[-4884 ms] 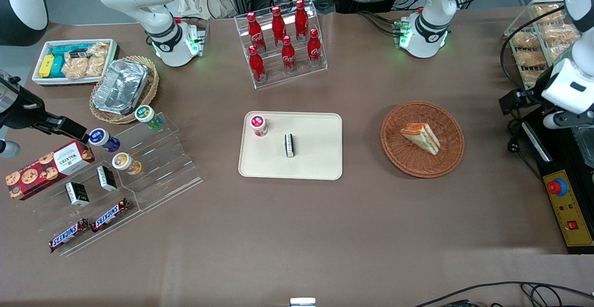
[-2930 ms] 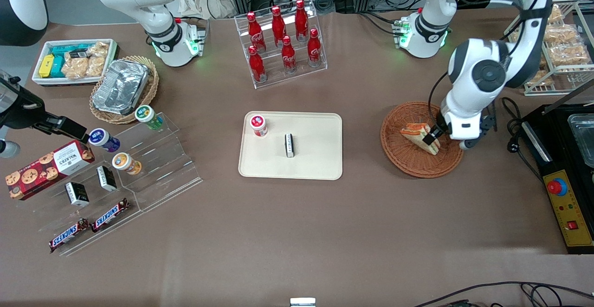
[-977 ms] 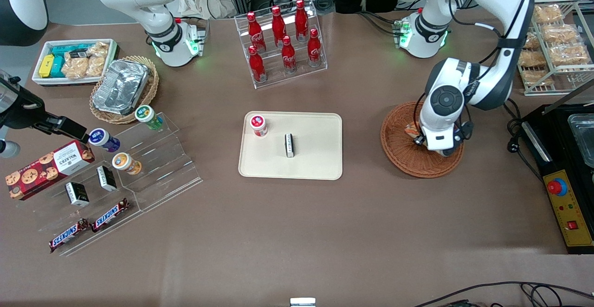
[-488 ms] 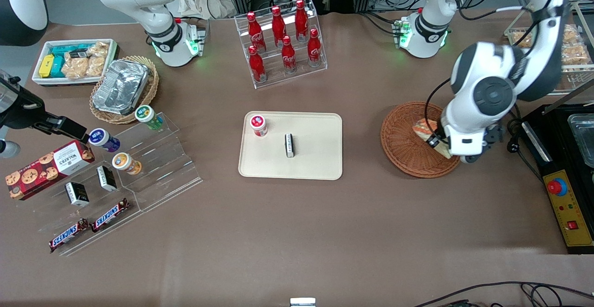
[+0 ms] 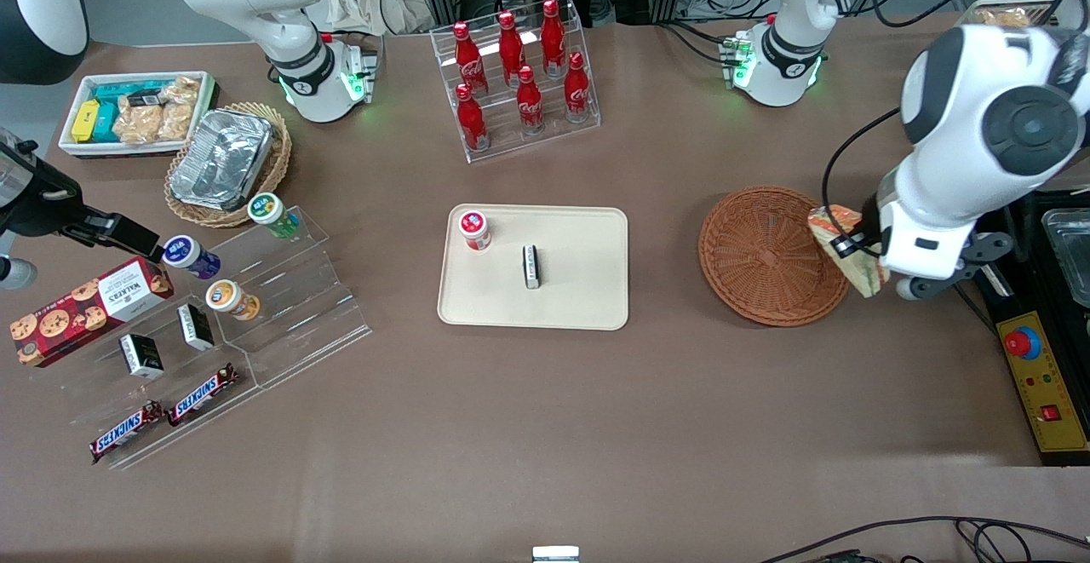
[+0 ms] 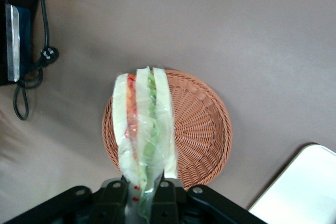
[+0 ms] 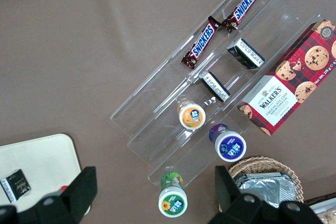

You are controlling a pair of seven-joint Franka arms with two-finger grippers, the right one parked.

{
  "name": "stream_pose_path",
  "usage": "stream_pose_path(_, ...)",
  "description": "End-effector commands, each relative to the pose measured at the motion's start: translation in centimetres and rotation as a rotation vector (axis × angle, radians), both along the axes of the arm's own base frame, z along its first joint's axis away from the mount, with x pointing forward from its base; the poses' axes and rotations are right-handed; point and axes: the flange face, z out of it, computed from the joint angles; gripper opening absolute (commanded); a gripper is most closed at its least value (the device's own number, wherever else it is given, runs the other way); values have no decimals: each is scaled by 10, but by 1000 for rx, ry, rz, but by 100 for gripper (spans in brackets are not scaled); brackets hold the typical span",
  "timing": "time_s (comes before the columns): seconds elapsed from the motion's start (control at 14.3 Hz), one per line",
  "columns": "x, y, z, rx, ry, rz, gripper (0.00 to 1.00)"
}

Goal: Place sandwich from basket to tray
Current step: 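Lift the sandwich out of the basket with the left gripper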

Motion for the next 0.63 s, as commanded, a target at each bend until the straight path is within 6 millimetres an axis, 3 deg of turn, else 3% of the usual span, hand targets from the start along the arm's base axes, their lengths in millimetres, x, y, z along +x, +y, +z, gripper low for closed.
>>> stream_pose_path(0.0,-1,0,18,-16,1,-41,0)
stream_pose_path(0.14,-6,2,22,-14,5,-65,0)
stream_pose_path(0.35,-12,-9,19,-11,47,-91,0)
stream_pose_path(0.56,-22,-54,17,-7,47,-124,0)
